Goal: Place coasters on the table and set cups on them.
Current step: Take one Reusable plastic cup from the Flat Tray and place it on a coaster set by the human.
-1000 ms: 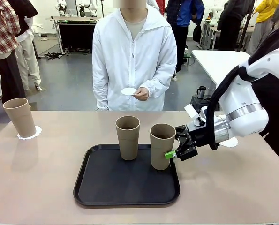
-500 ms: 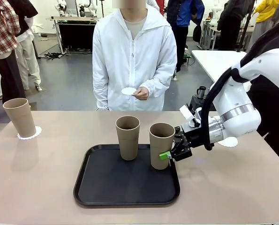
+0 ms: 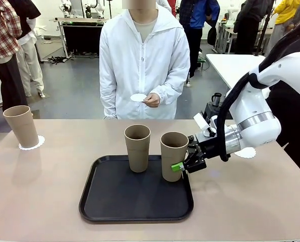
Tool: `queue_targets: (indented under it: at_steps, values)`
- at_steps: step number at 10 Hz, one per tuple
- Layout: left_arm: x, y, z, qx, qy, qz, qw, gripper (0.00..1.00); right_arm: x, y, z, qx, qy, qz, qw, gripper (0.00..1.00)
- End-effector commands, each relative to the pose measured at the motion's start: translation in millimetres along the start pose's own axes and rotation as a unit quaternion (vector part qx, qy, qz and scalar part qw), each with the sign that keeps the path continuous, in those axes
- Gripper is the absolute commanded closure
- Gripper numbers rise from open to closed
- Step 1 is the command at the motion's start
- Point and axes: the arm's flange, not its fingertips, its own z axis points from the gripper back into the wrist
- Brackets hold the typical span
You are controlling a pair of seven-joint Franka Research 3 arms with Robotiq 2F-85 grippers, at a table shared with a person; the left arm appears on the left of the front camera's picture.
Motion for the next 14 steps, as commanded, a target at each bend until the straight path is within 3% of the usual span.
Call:
queue_targets:
  at_steps: [1,5,8,9,10,12,13,14]
  values:
    - [0.6,-2.5,0.9,0.002,-0.004,0.005,1.0,0.0,49.4,21.5,32.6,-0.021,0.011,-0.036,0.999,0.27]
    - [0.6,-2.5,0.9,0.002,-0.004,0.005,1.0,0.0,156.0,58.6,93.2,-0.048,0.037,-0.035,0.998,0.27]
    - [0.6,-2.5,0.9,0.002,-0.004,0.005,1.0,0.0,162.7,52.9,103.3,-0.056,0.037,-0.044,0.997,0.27]
    - [0.6,-2.5,0.9,0.002,-0.004,0.005,1.0,0.0,154.6,47.7,100.7,-0.094,0.037,-0.072,0.992,0.27]
    - [0.6,-2.5,0.9,0.002,-0.004,0.005,1.0,0.0,175.0,62.6,101.5,-0.066,0.037,-0.029,0.997,0.27]
    - [0.6,-2.5,0.9,0.002,-0.004,0.005,1.0,0.0,175.0,62.6,101.5,-0.066,0.037,-0.029,0.997,0.27]
    - [0.6,-2.5,0.9,0.002,-0.004,0.005,1.0,0.0,166.5,57.8,102.7,-0.073,0.039,-0.039,0.996,0.16]
    - [0.6,-2.5,0.9,0.002,-0.004,0.005,1.0,0.0,158.4,48.9,116.7,-0.017,0.052,-0.021,0.998,0.16]
